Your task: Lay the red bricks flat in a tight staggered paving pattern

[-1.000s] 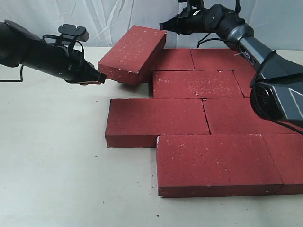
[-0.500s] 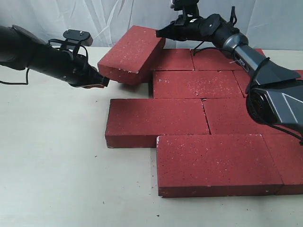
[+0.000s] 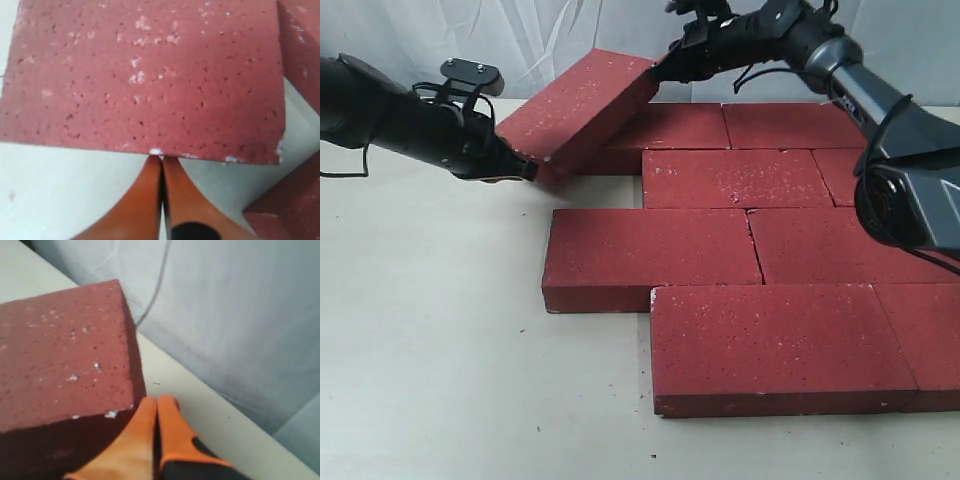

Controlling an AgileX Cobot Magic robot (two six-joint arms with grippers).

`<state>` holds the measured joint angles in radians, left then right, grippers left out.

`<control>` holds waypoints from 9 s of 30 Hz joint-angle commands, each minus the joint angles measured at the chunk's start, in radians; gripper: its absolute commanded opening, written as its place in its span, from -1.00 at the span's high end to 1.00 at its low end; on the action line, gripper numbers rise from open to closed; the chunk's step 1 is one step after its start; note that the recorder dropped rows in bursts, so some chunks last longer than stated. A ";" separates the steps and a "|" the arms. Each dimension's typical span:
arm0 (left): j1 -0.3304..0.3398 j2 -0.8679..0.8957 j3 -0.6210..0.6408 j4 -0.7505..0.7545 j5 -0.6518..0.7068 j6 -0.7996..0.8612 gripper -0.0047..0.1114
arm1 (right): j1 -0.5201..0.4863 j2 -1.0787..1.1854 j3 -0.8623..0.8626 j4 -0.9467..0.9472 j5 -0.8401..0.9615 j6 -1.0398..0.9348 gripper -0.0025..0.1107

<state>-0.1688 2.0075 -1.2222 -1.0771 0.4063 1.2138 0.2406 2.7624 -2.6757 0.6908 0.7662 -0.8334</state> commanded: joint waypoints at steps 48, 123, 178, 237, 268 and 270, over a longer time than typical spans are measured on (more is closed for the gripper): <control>0.260 0.064 0.074 -0.152 0.210 0.041 0.92 | 0.121 -0.076 0.004 -0.393 0.455 0.331 0.97; 0.534 -0.008 0.052 0.004 0.226 -0.025 0.92 | 0.376 -0.056 0.004 -0.663 0.430 0.444 0.97; 0.461 0.060 0.052 -0.176 0.277 0.129 0.92 | 0.257 -0.768 1.091 -0.704 0.066 0.463 0.97; 0.273 0.062 0.052 -0.219 0.198 0.158 0.92 | 0.257 -0.832 1.344 -0.757 -0.352 0.456 0.97; 0.328 -0.014 0.052 -0.116 0.189 0.150 0.92 | 0.260 -0.859 1.344 -0.734 -0.349 0.456 0.97; 0.336 -0.025 0.052 -0.116 0.207 0.150 0.92 | 0.260 -0.868 1.344 -0.722 -0.343 0.456 0.97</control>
<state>0.1528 2.0072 -1.1740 -1.1956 0.5865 1.3692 0.5031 1.9202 -1.3352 -0.0475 0.4241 -0.3728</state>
